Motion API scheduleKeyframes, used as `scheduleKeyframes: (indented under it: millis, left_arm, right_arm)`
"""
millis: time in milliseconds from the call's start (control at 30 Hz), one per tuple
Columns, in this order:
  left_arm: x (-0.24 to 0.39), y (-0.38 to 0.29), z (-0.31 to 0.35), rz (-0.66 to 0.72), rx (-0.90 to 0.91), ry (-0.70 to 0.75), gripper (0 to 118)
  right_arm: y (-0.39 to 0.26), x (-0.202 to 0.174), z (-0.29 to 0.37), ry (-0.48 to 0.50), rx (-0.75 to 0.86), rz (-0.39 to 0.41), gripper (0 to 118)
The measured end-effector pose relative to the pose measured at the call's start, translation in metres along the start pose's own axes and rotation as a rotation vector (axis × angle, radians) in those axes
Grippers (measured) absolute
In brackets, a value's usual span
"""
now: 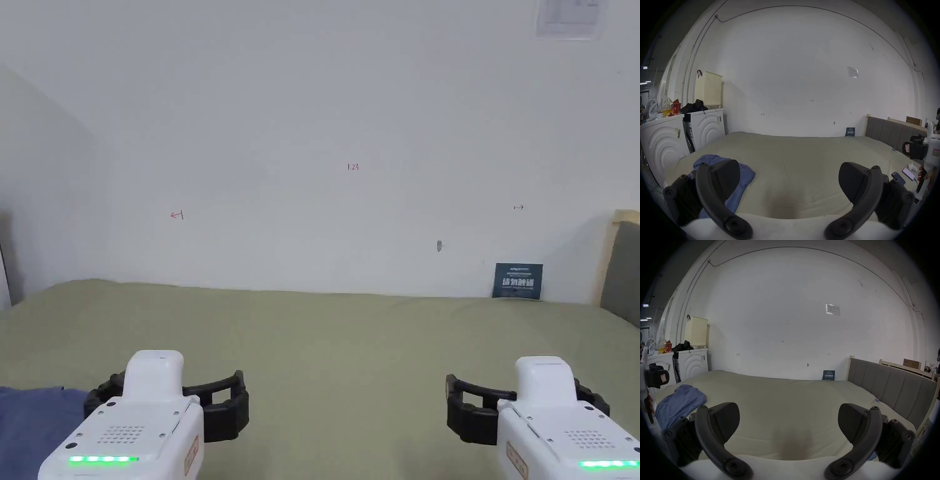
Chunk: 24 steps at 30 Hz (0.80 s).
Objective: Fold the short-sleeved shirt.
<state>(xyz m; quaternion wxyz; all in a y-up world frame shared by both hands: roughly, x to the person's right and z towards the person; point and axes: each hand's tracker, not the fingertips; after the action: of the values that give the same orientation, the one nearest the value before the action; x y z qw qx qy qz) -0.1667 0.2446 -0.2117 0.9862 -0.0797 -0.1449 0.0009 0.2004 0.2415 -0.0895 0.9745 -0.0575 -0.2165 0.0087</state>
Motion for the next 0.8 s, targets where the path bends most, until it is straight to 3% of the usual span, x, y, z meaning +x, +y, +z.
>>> scheduleKeyframes:
  millis: [167, 400, 800]
  left_arm:
    - [0.000, 0.004, -0.001, -0.013, 0.008, 0.002, 118]
    - [0.001, 0.008, -0.001, -0.010, 0.028, 0.003, 118]
    - [-0.004, 0.006, -0.001, 0.022, 0.020, 0.009, 118]
  right_arm:
    - [0.004, -0.002, -0.002, -0.013, 0.000, 0.038, 118]
    - [0.007, -0.003, -0.004, -0.006, -0.003, -0.009, 118]
    - [-0.004, -0.009, -0.005, 0.000, -0.003, 0.032, 118]
